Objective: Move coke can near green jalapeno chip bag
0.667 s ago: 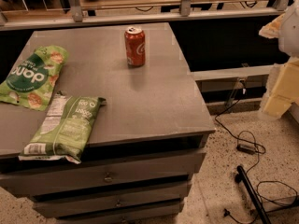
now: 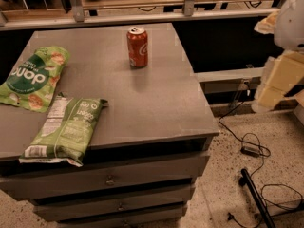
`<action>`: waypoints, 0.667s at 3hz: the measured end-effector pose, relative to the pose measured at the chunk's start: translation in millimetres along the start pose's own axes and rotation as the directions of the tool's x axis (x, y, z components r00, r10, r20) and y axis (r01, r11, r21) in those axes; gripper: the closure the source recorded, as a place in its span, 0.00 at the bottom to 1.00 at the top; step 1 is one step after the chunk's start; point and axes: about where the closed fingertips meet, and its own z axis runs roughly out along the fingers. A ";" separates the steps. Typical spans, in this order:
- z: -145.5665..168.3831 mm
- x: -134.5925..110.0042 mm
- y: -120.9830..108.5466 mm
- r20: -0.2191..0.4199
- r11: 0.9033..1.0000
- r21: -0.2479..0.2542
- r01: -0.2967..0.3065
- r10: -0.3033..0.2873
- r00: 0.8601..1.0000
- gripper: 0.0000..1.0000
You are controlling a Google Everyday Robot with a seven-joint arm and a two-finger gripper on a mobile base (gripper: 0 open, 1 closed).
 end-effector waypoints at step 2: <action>107.0 -150.1 -107.4 0.333 0.980 -0.082 0.183 -0.146 0.932 0.00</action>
Offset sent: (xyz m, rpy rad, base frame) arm 0.2452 0.2114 -0.0234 0.4136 -0.0407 0.4469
